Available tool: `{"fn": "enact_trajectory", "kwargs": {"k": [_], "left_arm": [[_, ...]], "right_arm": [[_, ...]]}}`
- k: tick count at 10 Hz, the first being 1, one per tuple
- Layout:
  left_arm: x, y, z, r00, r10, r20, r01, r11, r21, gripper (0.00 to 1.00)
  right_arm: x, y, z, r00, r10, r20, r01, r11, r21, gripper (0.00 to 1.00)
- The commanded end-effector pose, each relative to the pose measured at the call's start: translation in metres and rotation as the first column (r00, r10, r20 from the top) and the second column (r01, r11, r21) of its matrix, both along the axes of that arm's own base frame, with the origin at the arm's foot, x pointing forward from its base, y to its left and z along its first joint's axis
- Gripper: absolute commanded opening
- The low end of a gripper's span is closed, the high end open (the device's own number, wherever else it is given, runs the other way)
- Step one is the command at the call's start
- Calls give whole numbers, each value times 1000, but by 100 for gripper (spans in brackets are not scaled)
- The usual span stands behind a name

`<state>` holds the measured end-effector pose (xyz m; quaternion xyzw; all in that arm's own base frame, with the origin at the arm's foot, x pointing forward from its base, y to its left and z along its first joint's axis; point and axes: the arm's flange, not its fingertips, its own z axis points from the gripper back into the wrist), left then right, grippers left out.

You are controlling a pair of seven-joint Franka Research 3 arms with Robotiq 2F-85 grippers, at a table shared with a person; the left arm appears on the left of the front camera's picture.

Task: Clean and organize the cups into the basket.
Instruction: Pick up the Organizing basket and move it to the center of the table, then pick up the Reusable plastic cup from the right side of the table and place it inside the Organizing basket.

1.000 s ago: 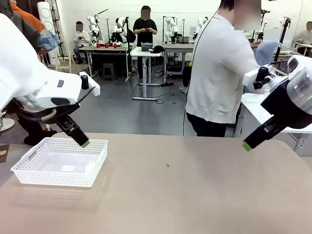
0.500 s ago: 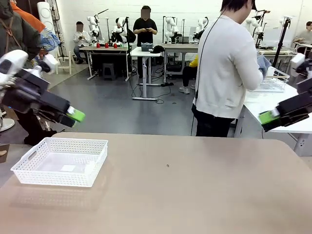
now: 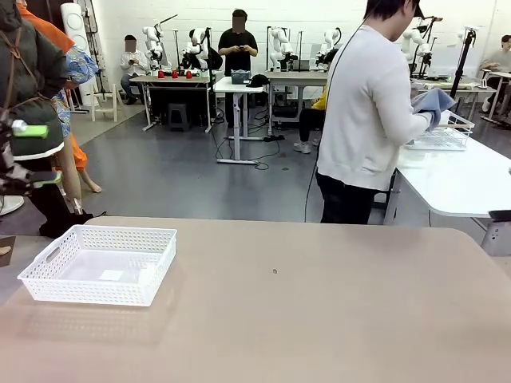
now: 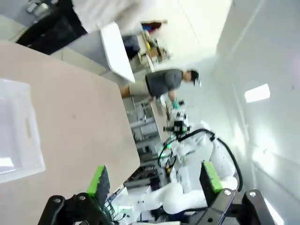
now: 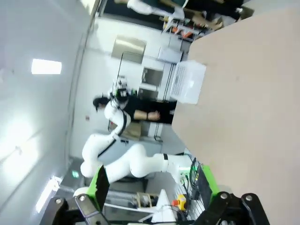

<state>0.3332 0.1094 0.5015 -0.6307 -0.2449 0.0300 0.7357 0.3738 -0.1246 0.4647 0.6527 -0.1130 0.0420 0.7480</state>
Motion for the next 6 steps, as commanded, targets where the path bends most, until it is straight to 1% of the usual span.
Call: {"fn": "enact_trajectory", "kwargs": {"k": [1,2,3,4,5,6], "left_arm": [[4,22,-29,999,29,-41,-28,999,16,100],[0,36,-40,997,35,-70,-33,999,25,100],[-5,46,-44,995,43,-91,-40,998,41,100],[-12,61,-48,990,84,-113,-76,995,70,100],[-19,72,-50,985,124,-119,-114,990,85,100],[-29,79,-49,979,163,-121,-149,982,115,100]], "right_arm": [[-1,-23,0,995,-97,-30,97,995,-6,100],[-6,-43,-7,992,-126,-31,126,992,5,100],[-12,-63,-13,984,-174,-35,175,984,22,100],[-21,-80,-16,976,-214,-32,215,976,18,100],[-30,-94,-17,969,-244,-28,244,970,17,100],[-44,-109,-16,963,-271,-3,271,960,72,100]]}}
